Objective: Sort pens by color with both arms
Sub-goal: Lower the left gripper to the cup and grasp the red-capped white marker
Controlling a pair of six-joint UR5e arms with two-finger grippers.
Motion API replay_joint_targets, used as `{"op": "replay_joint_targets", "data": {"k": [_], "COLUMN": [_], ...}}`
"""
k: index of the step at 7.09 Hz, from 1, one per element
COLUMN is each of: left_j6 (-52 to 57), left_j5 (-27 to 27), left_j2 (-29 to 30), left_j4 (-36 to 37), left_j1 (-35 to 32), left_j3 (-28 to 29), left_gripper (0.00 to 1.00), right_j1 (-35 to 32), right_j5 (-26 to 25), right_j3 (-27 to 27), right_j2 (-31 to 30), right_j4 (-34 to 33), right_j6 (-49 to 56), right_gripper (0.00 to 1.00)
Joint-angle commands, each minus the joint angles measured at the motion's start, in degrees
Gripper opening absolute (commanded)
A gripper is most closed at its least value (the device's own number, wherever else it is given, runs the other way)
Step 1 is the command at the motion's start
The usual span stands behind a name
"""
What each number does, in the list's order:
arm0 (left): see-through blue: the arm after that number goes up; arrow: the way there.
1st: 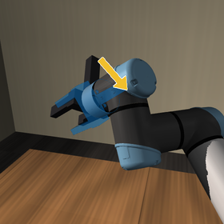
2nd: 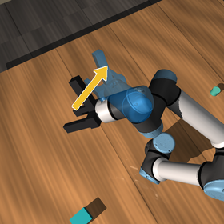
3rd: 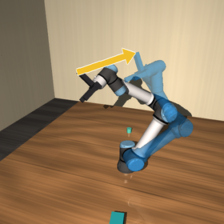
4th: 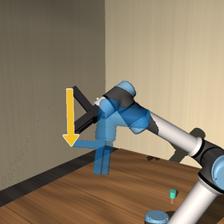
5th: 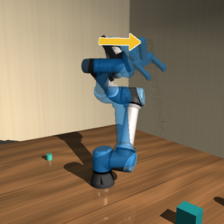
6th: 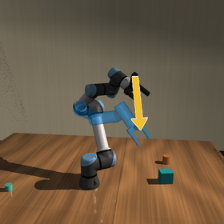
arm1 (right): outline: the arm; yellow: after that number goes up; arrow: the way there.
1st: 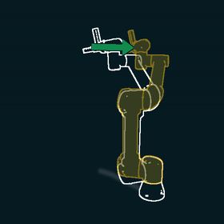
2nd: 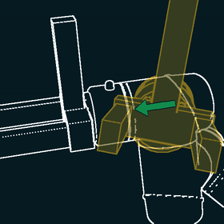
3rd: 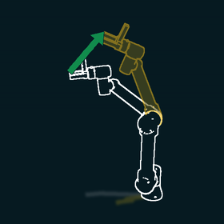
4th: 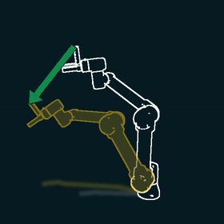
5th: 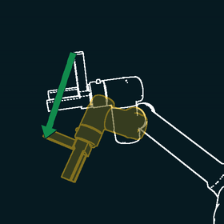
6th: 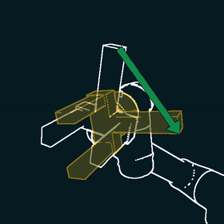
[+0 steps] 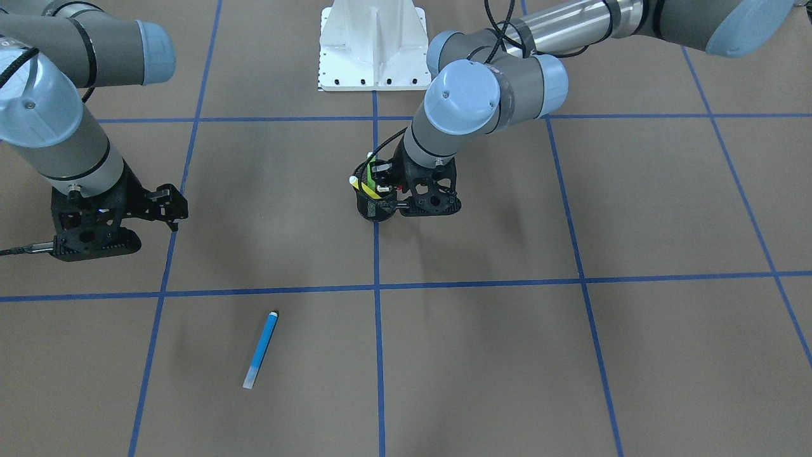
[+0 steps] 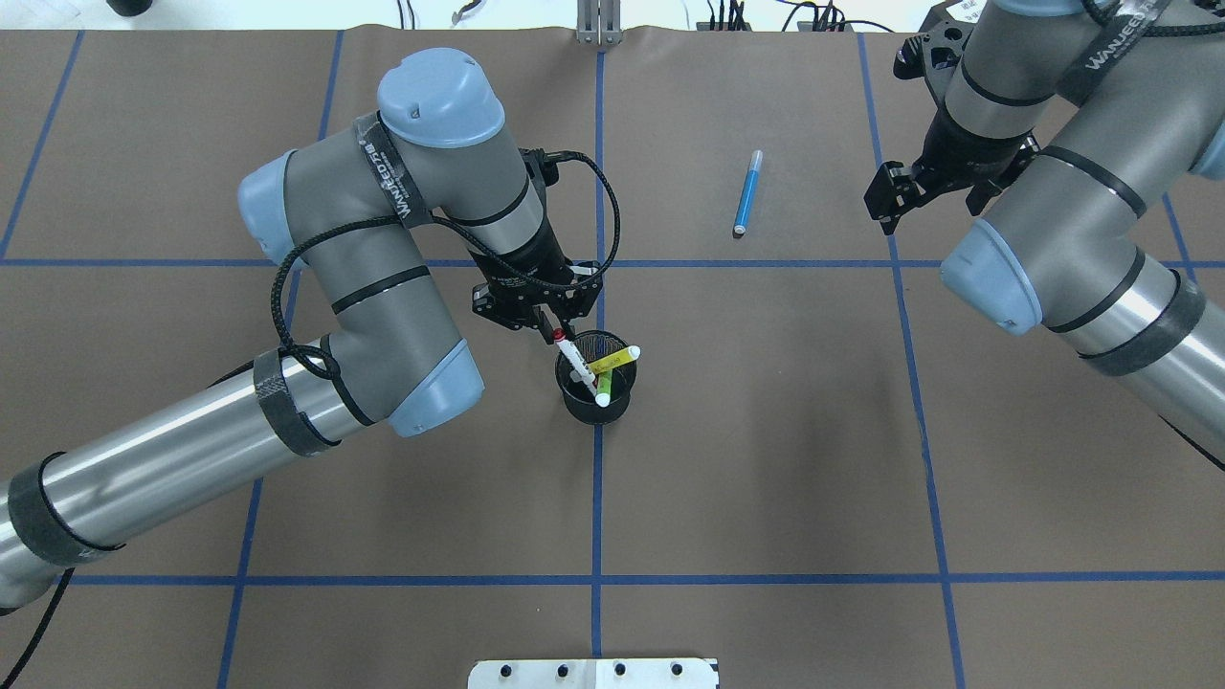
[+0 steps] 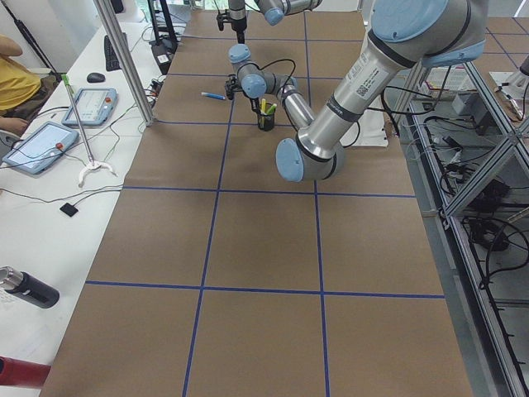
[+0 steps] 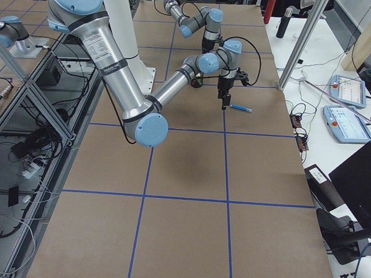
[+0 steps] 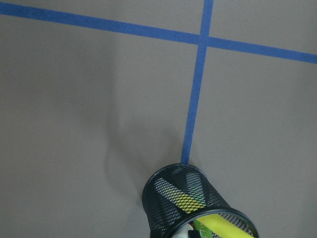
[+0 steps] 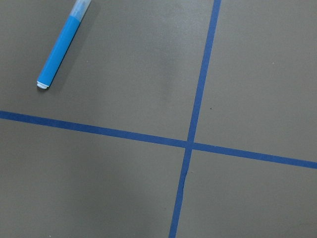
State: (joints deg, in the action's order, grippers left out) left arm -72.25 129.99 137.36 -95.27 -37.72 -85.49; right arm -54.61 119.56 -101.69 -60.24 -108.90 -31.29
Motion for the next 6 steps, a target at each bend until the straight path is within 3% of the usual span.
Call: {"op": "replay_joint_targets", "data": {"k": [1,4,6], "left_j6": [0.00,-0.09,-0.53], "left_j5": [0.00,0.00,-0.09], "left_j2": [0.01,0.01,-0.95], "left_j4": [0.00,0.08,0.70], "left_j1": [0.01,0.01,-0.43], "left_j3": [-0.29,-1.16,-6.07], "left_gripper": [0.27,0.13,0.07], "right_j1": [0.11,0.11,0.11], "right_j5": [-0.03,-0.03,-0.03], "right_j3": [0.00,0.09,0.09], "right_j2": [0.04,0.12,0.21], "right_j4": [0.09,0.18,0.18], "right_j6": [-0.09,-0.27,-0.36], "right_gripper": [1.00,1.00,1.00]}}
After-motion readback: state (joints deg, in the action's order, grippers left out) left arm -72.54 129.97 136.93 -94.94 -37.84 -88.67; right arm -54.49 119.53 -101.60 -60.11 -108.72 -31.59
